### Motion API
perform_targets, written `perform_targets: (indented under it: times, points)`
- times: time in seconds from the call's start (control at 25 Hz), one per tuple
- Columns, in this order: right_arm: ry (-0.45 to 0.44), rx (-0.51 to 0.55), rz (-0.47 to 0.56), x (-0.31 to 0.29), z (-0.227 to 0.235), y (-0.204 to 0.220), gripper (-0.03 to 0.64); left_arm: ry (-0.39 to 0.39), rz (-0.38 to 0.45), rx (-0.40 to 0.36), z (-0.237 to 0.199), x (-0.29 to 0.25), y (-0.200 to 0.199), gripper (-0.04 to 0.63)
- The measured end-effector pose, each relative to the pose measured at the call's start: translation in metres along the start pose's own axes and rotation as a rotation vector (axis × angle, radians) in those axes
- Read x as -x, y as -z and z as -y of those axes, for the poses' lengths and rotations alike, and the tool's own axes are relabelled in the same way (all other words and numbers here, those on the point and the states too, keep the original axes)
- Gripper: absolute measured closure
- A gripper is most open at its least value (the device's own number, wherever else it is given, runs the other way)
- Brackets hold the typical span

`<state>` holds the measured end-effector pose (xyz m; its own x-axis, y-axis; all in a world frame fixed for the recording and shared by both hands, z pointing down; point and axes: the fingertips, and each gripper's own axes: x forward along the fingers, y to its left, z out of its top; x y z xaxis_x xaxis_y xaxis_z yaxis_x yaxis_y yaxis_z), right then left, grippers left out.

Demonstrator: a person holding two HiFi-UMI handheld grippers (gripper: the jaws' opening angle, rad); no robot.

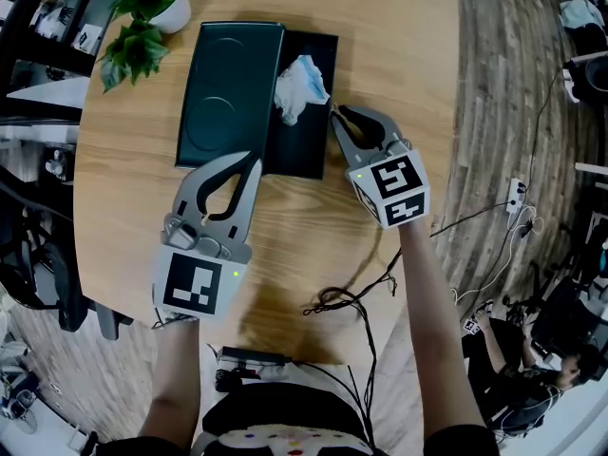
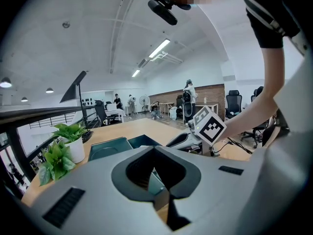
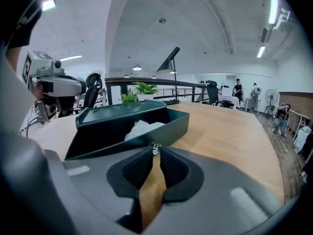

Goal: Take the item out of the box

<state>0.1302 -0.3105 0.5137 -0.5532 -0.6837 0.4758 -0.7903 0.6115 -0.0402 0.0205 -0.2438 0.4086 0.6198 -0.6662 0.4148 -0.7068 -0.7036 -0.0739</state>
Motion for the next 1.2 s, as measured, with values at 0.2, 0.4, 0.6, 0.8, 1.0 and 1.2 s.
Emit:
perform_targets:
  times: [0.2, 0.4, 0.6, 0.8, 1.0, 1.2]
  points:
    - [0.017, -0.013, 0.012, 0.003, 0.000, -0.003, 0.558, 0.026, -0.035, -0.029, 0.005, -0.017, -0.010, 0.567]
    - [0.044, -0.009, 0.061, 0.015, 0.002, -0.015, 0.607, 0.061, -0.081, -0.096, 0.010, -0.037, -0.016, 0.492]
    - [0.068, -0.022, 0.090, 0.033, 0.005, -0.021, 0.609, 0.072, -0.144, -0.177, 0.008, -0.058, -0.014, 0.457]
    - [0.086, -0.032, 0.106, 0.056, 0.005, -0.023, 0.609, 0.081, -0.217, -0.230, 0.005, -0.076, -0.008, 0.448]
    - [0.099, -0.046, 0.132, 0.079, 0.007, -0.026, 0.609, 0.069, -0.327, -0.349, 0.005, -0.097, 0.005, 0.445]
    - [0.096, -0.048, 0.150, 0.096, 0.004, -0.028, 0.609, 0.083, -0.417, -0.488, 0.009, -0.115, 0.015, 0.442]
